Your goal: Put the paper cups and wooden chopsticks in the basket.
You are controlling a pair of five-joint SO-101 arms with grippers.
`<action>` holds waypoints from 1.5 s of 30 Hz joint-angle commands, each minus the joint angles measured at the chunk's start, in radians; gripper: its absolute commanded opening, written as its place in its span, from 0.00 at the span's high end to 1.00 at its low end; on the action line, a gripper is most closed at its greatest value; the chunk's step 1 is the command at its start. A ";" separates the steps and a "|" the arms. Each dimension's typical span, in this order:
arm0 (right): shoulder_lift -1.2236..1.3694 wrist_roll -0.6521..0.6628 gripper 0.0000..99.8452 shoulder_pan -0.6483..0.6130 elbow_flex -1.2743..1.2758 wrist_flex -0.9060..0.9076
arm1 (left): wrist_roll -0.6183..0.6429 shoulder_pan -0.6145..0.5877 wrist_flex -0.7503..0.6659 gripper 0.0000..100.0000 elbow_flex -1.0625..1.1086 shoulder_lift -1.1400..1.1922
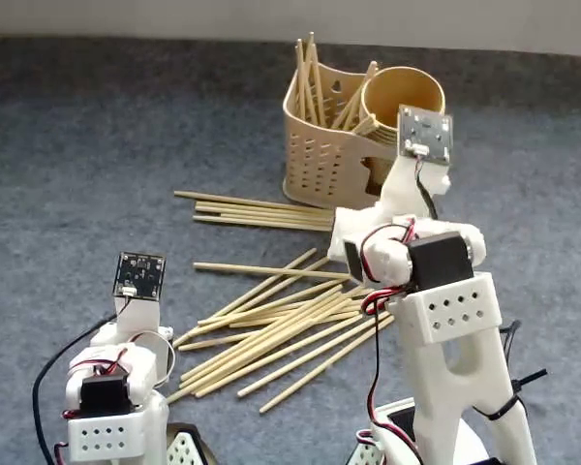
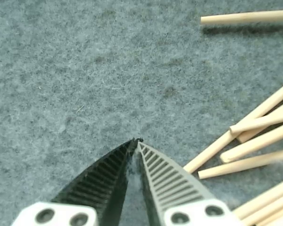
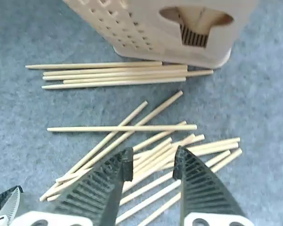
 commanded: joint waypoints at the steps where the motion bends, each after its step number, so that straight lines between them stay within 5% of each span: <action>1: -0.038 -0.061 0.85 -0.004 0.110 0.022 | -0.003 -0.007 0.002 0.98 0.019 -0.008; 18: -0.027 -0.060 0.85 0.229 0.610 -0.317 | -0.003 -0.007 0.002 0.98 0.019 -0.008; 45: 0.348 -0.068 0.85 0.407 0.533 -0.452 | -0.003 -0.007 0.002 0.98 0.019 -0.008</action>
